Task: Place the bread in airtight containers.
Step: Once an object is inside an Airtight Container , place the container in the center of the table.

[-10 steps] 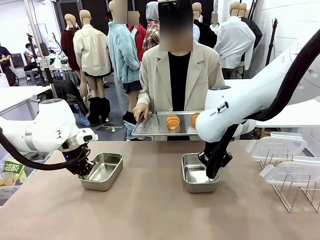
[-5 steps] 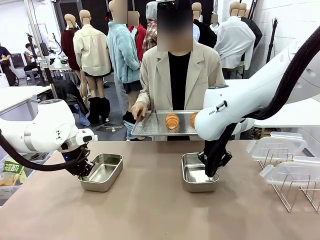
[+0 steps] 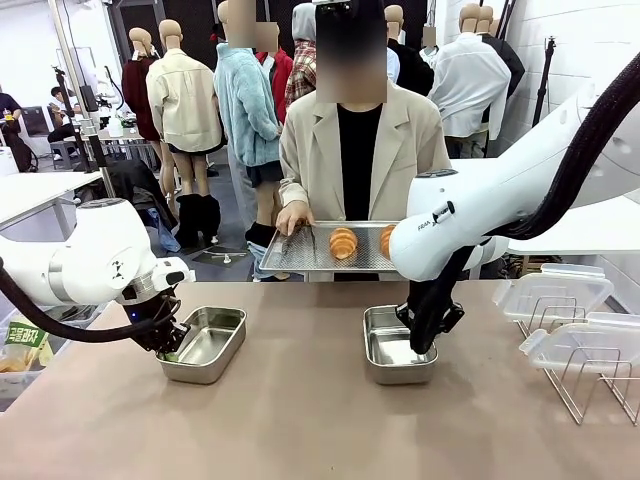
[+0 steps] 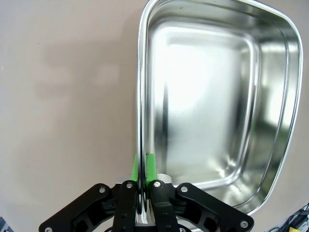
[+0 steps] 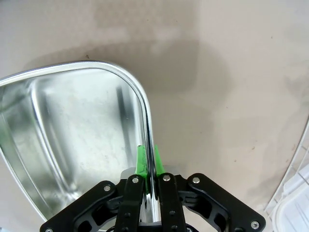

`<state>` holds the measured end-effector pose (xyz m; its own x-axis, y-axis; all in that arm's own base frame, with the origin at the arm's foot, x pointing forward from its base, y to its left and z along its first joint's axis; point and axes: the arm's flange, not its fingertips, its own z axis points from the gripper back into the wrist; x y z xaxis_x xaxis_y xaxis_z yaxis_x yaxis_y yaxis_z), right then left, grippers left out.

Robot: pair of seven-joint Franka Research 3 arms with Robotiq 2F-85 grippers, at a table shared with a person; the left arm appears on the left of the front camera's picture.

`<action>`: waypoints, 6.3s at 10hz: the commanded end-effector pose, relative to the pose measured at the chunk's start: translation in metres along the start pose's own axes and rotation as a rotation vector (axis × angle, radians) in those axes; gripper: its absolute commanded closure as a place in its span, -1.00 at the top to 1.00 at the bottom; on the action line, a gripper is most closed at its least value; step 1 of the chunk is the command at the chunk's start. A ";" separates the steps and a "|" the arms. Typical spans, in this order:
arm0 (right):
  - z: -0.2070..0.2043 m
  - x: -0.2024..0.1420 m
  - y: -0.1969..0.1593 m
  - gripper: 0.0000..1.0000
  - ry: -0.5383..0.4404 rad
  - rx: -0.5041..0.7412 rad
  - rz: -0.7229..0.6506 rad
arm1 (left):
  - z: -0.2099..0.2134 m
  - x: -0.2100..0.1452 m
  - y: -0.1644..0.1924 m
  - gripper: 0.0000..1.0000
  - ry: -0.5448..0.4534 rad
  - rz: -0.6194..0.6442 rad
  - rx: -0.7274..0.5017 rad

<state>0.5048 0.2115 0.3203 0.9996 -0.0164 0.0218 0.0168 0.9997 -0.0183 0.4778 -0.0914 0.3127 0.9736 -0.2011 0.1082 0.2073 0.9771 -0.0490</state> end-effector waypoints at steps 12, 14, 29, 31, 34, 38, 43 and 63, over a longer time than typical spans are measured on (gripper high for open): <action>0.119 0.003 0.018 -1.00 -0.033 -0.001 -0.024 | 0.126 -0.030 -0.067 -1.00 -0.118 0.009 0.131; 0.115 0.009 0.019 -1.00 -0.012 -0.016 -0.016 | 0.136 -0.025 -0.069 -1.00 -0.135 0.071 0.095; 0.122 -0.004 0.013 -1.00 -0.036 0.023 -0.002 | 0.130 -0.032 -0.066 -1.00 -0.118 -0.017 0.108; 0.122 -0.004 0.013 -1.00 -0.036 0.023 -0.002 | 0.130 -0.032 -0.066 -1.00 -0.118 -0.017 0.108; 0.122 -0.004 0.013 -1.00 -0.036 0.023 -0.002 | 0.130 -0.032 -0.066 -1.00 -0.118 -0.017 0.108; 0.122 -0.004 0.013 -1.00 -0.036 0.023 -0.002 | 0.130 -0.032 -0.066 -1.00 -0.118 -0.017 0.108; 0.122 -0.004 0.013 -1.00 -0.036 0.023 -0.002 | 0.130 -0.032 -0.066 -1.00 -0.118 -0.017 0.108; 0.069 0.019 0.017 -1.00 0.010 0.003 -0.074 | 0.130 -0.032 -0.066 -1.00 -0.118 -0.017 0.108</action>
<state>0.5138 0.2262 0.3994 0.9984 -0.0556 -0.0022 0.0556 0.9984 -0.0088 0.4205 -0.1407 0.4387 0.9563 -0.1955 0.2174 0.1882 0.9806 0.0540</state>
